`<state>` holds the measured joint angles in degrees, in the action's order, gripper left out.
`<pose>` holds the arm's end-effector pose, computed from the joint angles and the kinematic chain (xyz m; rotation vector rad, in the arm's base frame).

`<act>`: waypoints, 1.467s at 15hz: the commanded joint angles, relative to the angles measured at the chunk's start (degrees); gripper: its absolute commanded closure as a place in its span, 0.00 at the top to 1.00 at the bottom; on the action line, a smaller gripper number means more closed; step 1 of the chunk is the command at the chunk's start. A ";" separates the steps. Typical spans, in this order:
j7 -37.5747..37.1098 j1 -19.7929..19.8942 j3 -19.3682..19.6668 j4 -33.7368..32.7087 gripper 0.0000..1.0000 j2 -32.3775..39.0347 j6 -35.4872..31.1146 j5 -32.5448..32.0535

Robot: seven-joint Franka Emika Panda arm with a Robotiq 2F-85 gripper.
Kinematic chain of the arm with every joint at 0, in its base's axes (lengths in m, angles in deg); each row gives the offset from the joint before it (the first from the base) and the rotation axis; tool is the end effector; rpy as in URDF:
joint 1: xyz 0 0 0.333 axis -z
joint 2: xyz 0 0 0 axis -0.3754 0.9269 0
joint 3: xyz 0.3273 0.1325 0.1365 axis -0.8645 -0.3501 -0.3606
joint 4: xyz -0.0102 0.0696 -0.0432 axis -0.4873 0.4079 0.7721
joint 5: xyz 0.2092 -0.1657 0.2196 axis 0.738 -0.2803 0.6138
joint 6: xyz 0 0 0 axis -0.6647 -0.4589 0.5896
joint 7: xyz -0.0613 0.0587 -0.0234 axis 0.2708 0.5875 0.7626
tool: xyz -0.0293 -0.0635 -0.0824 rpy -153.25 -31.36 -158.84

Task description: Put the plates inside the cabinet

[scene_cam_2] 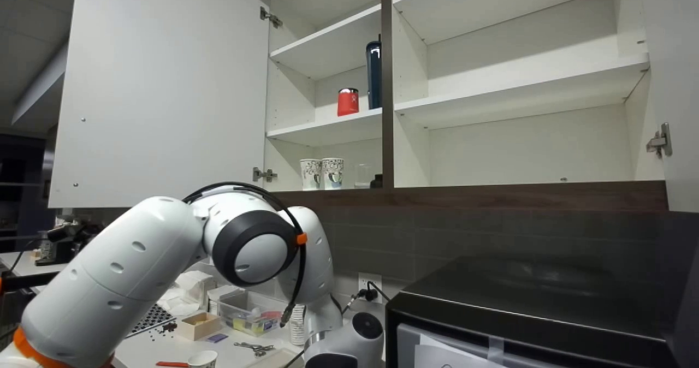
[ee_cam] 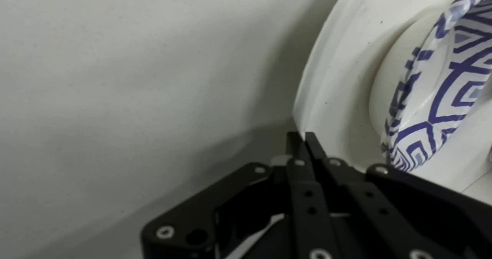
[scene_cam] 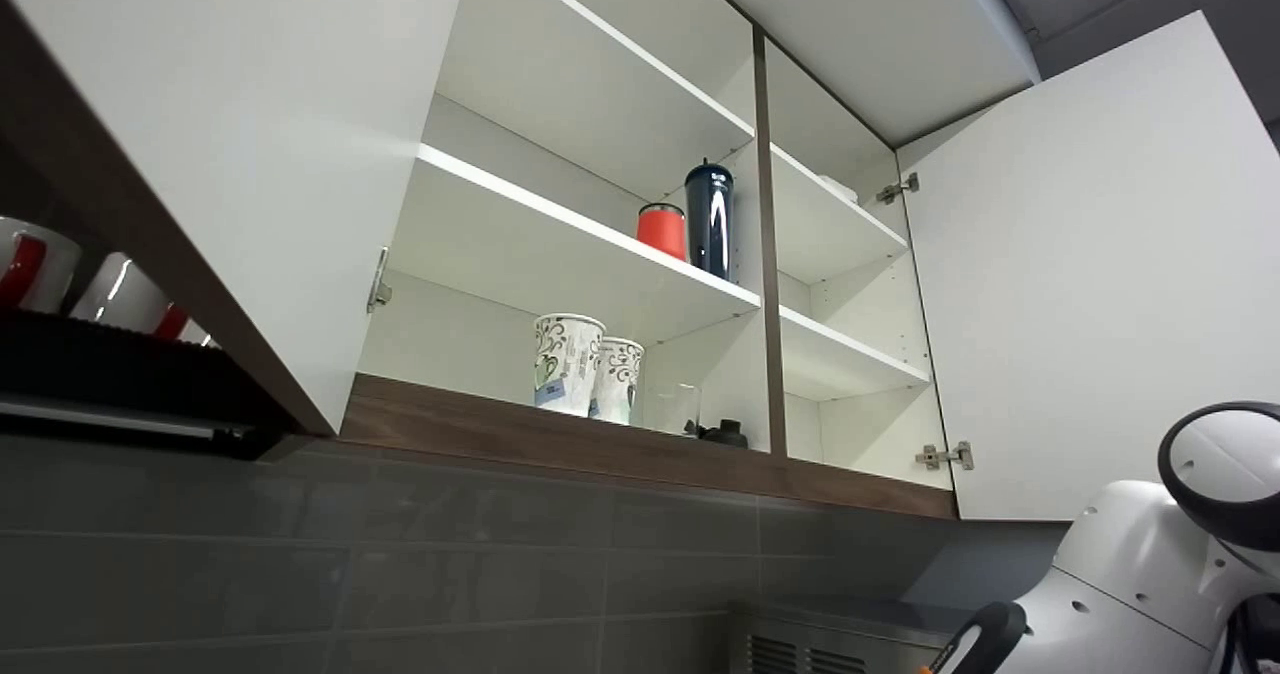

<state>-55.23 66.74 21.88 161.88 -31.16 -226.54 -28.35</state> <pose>0.5747 -0.1683 0.2485 -2.6581 0.4817 -0.4095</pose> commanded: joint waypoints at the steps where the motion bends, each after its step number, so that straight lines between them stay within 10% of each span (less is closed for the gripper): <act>1: 3.35 4.71 -3.93 -0.34 0.01 1.73 2.58 1.20; 8: 3.29 6.66 -4.89 -0.26 0.01 2.91 3.08 -0.22; 9: 2.97 6.23 -4.45 -0.43 0.22 3.20 2.88 -0.40; 18: 2.42 5.18 -3.14 -1.17 0.88 5.15 3.04 -0.86; 22: 2.79 5.78 -3.70 -1.55 1.00 6.00 3.84 -0.83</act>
<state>-52.49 72.31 18.23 161.78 -26.74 -224.38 -28.50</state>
